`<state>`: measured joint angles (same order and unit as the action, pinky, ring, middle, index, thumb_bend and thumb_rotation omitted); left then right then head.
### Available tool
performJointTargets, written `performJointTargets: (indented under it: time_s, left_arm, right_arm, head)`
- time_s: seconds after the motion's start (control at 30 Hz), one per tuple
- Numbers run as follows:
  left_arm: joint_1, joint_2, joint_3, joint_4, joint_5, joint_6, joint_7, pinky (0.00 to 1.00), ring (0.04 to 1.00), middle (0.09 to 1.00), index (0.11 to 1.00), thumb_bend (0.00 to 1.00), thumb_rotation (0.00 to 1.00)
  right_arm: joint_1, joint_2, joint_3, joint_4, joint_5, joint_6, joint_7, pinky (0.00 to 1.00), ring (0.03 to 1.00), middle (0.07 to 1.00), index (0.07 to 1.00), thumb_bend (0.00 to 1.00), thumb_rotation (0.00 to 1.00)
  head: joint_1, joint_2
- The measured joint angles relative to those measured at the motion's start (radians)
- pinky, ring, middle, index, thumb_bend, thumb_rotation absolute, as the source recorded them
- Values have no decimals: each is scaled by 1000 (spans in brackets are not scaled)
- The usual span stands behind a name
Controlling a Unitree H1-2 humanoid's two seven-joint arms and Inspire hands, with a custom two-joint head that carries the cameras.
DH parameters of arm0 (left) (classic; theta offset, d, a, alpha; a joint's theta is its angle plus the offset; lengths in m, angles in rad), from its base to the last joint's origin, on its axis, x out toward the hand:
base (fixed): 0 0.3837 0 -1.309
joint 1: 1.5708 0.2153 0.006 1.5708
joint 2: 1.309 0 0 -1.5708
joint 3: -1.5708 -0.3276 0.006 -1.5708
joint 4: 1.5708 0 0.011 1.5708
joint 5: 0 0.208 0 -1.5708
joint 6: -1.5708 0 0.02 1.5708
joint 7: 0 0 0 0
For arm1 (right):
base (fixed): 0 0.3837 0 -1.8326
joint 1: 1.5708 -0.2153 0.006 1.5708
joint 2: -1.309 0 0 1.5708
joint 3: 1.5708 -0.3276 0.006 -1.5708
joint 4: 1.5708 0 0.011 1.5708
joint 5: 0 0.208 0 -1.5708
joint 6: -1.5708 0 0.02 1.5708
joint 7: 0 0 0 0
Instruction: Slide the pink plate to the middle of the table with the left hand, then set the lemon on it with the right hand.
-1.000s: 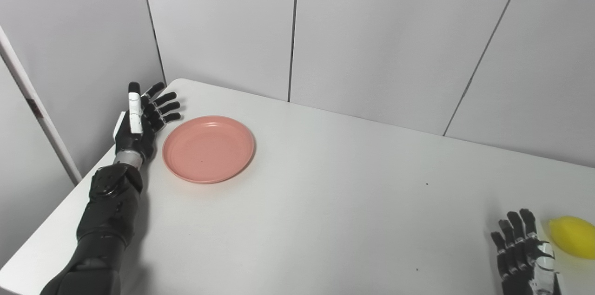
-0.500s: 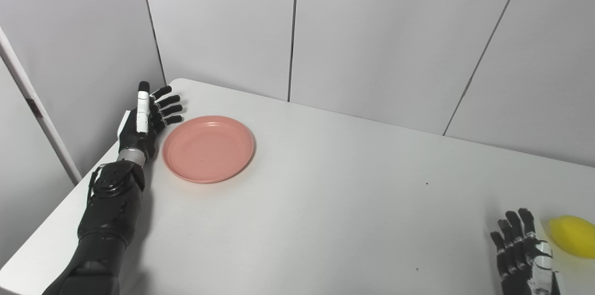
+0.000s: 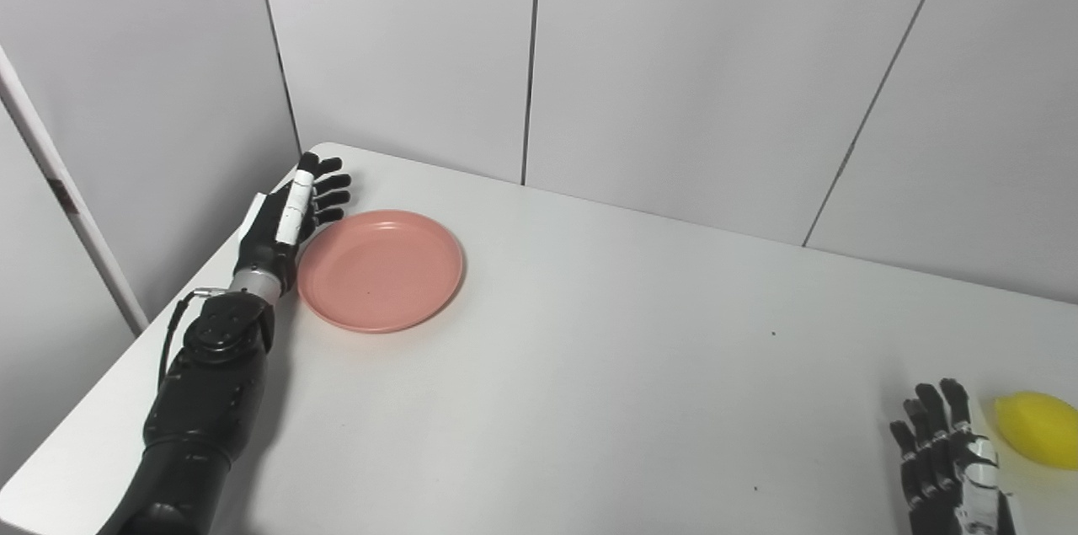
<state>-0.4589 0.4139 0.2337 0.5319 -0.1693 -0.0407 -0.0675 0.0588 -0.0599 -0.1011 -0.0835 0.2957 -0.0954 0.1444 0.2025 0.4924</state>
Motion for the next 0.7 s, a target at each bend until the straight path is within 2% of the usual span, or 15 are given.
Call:
performJointTargets:
  time_s: [0.33,0.7]
  left_arm:
    - [47,-39,-11,-69,4,46,2,773,799,819,808,844,1000]
    - [57,-40,-11,-97,4,67,2,757,796,819,820,831,1000]
  right_arm:
    - [0,3,-2,0,1,-1,-1,1000,992,962,983,668,935]
    - [0,5,-3,0,2,-1,-1,1000,991,963,987,660,940]
  head:
    - [-3,5]
    - [-5,11]
